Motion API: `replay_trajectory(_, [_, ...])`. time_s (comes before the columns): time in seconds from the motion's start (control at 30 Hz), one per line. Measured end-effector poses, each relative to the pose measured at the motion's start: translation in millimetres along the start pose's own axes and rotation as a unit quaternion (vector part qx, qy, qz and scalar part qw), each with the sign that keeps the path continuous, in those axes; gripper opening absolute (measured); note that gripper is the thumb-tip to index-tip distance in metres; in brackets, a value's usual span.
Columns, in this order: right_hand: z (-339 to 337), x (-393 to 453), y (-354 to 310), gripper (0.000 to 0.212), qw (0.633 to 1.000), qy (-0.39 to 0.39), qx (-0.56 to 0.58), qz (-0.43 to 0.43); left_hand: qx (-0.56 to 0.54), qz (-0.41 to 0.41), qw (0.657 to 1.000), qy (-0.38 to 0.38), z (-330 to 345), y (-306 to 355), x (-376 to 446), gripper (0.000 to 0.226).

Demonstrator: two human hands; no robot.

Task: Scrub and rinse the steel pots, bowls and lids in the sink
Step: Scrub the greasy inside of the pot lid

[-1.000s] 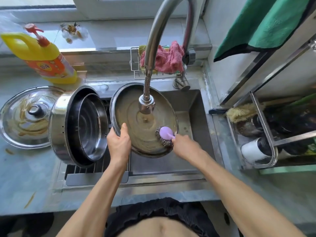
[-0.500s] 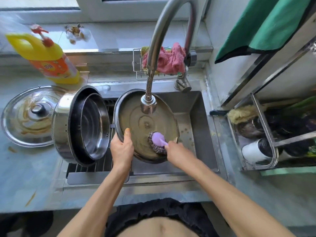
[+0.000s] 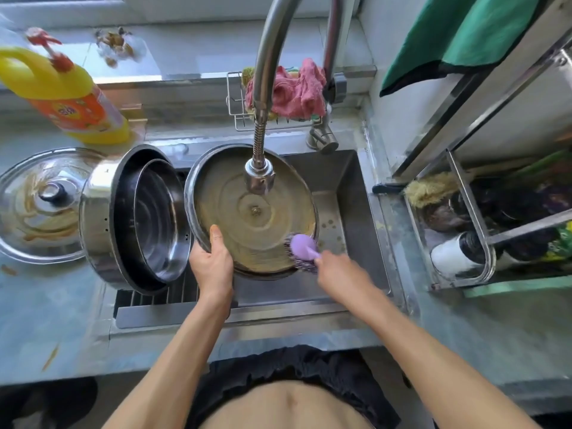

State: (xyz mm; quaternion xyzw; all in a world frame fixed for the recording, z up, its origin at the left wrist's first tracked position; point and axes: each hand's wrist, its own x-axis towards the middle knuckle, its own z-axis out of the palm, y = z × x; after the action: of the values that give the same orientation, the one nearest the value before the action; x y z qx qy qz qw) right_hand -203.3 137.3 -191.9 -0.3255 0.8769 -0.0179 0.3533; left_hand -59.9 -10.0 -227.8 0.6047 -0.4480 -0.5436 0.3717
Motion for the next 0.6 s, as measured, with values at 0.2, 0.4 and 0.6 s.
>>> replay_trajectory(0.2, [12, 4, 28, 0.035, 0.997, 0.016, 0.065, 0.045, 0.035, -0.042, 0.998, -0.001, -3, -8, 16, 0.028])
replay_trajectory(0.4, [14, 8, 47, 0.015, 0.962, 0.094, 0.25, 0.058, 0.071, -0.043, 0.995, -0.055, -3, -19, 5, 0.029])
replay_trajectory(0.6, [15, 12, 64, 0.011, 0.939, 0.21, 0.271, 0.028, 0.071, -0.093, 0.988, -0.103, 15, -22, -6, 0.024])
